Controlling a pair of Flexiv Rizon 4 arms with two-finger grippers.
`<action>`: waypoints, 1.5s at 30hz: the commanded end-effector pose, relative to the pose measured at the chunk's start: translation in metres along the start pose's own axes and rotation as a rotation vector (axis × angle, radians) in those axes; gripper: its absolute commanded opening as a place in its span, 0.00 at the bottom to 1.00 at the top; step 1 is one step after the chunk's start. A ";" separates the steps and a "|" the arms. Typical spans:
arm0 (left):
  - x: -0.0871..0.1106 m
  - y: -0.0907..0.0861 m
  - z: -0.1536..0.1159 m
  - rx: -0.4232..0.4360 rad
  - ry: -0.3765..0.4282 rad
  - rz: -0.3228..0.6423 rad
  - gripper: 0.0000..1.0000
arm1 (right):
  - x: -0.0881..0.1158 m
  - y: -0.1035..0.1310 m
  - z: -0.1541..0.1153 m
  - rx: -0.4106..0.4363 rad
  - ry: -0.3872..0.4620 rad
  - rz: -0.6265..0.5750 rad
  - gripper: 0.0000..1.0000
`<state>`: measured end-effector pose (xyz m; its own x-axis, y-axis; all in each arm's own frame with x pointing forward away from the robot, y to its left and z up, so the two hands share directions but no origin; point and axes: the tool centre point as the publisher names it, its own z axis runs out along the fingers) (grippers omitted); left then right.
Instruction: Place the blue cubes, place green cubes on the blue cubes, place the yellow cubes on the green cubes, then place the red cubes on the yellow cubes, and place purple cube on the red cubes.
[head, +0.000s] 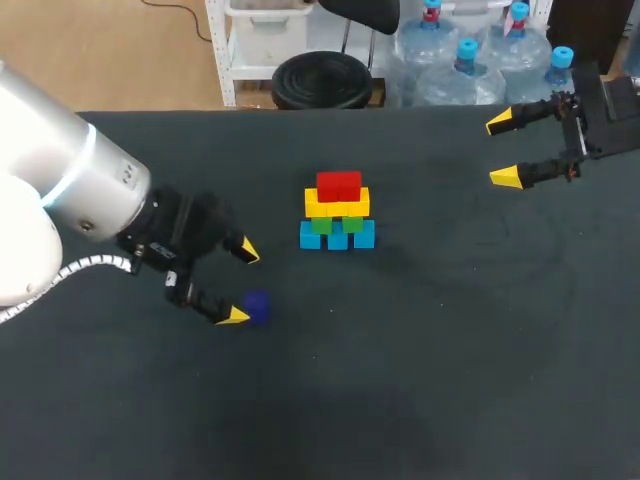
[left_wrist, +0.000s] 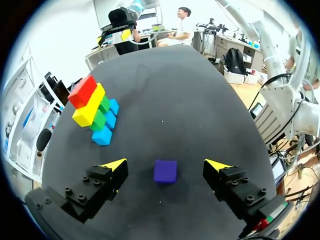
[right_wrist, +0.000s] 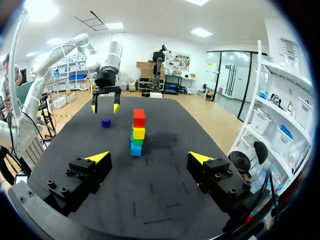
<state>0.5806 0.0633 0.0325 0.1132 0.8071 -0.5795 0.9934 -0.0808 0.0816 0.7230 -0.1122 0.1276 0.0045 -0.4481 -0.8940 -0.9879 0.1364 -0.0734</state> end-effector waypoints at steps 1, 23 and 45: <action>0.002 0.001 0.009 -0.003 0.012 -0.010 1.00 | 0.000 0.000 0.001 0.001 -0.001 -0.001 1.00; 0.017 0.005 0.027 0.019 0.013 -0.025 0.53 | 0.000 0.000 0.001 0.001 -0.001 -0.001 1.00; 0.012 0.010 0.019 0.015 0.015 -0.021 0.00 | 0.000 0.000 0.001 0.001 -0.001 -0.001 1.00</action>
<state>0.5916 0.0605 0.0033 0.0899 0.8155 -0.5718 0.9959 -0.0693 0.0577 0.7230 -0.1122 0.1276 0.0045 -0.4480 -0.8940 -0.9879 0.1364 -0.0734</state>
